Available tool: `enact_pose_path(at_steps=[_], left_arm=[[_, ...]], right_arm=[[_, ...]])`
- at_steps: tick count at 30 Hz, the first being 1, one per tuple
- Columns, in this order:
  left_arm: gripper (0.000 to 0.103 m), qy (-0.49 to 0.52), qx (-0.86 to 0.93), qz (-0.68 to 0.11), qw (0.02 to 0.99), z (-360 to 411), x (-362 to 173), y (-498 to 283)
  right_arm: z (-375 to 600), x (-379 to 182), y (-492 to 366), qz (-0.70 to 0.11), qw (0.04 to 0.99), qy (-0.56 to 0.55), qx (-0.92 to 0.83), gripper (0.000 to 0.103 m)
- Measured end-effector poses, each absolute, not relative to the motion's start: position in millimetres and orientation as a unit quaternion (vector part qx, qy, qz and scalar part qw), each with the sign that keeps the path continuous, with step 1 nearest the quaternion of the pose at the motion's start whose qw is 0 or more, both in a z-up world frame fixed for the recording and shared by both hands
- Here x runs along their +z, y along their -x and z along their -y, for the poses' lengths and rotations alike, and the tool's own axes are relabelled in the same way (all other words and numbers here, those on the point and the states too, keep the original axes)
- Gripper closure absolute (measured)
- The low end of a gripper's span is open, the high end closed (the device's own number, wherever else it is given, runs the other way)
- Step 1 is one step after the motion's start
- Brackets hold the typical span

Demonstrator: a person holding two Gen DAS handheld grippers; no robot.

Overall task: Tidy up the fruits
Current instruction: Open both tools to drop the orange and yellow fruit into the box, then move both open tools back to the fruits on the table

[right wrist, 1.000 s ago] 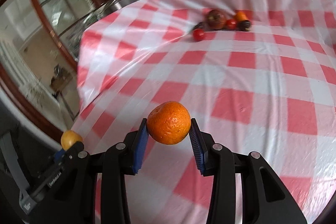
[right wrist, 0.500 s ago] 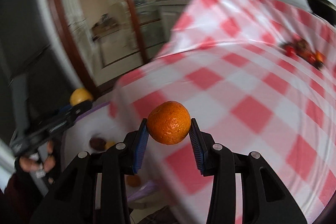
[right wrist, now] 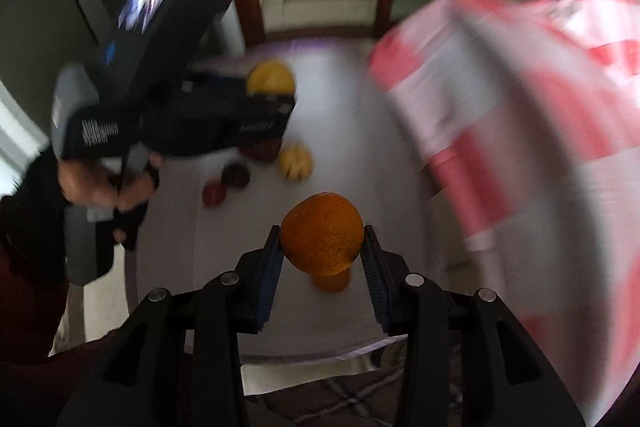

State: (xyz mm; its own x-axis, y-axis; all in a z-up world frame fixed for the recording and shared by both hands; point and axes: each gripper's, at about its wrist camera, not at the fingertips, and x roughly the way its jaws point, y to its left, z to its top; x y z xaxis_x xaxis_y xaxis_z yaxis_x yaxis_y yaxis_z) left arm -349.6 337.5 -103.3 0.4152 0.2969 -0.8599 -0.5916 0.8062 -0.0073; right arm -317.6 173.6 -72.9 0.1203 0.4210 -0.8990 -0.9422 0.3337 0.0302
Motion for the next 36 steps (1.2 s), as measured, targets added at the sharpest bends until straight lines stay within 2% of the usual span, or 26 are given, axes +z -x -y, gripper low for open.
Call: enact_pose_path(at_steps=[4,10,19,20,21,22,23,26,29,34,36], left_arm=[[0.058,0.191,0.29,-0.491,0.799,-360.2,-120.7,357.3],[0.058,0.212,0.31,-0.51,0.774,-386.8,-140.0,358.5],[0.057,0.22,0.318,-0.514,0.766,-383.8,-148.2,355.3],[0.054,0.22,0.322,-0.513,0.765,-385.7,-149.0,355.6],[0.049,0.218,0.326,-0.509,0.766,-384.8,-147.4,355.7],[0.033,0.217,0.33,-0.503,0.769,-384.5,-144.9,356.2],[0.02,0.214,0.333,-0.495,0.774,-384.3,-142.4,357.2],[0.012,0.205,0.337,-0.475,0.787,-378.5,-131.8,358.5],[0.01,0.201,0.334,-0.452,0.803,-373.0,-116.8,361.4],[0.002,0.157,0.384,-0.363,0.835,-349.4,-54.2,366.7],[0.002,0.147,0.385,-0.319,0.853,-335.7,-24.2,363.7]], right_arm=[[-201.9,-108.7,325.5,-0.483,0.639,0.334,0.497,0.063],[-233.5,-141.9,342.1,-0.498,0.601,0.391,0.488,0.063],[-234.5,-161.9,352.2,-0.501,0.588,0.423,0.473,0.06],[-234.8,-160.8,352.5,-0.498,0.59,0.422,0.475,0.056],[-235.2,-158.6,353.0,-0.494,0.593,0.42,0.477,0.043],[-230.8,-151.4,350.6,-0.489,0.599,0.413,0.481,0.034],[-228.7,-145.0,349.5,-0.486,0.602,0.405,0.486,0.034],[-218.0,-118.2,346.3,-0.477,0.617,0.377,0.5,0.034],[-203.9,-82.1,340.8,-0.469,0.626,0.336,0.524,0.033],[-171.4,-5.2,324.2,-0.41,0.668,0.265,0.561,0.026],[-146.9,24.2,315.8,-0.375,0.696,0.238,0.564,0.023]])
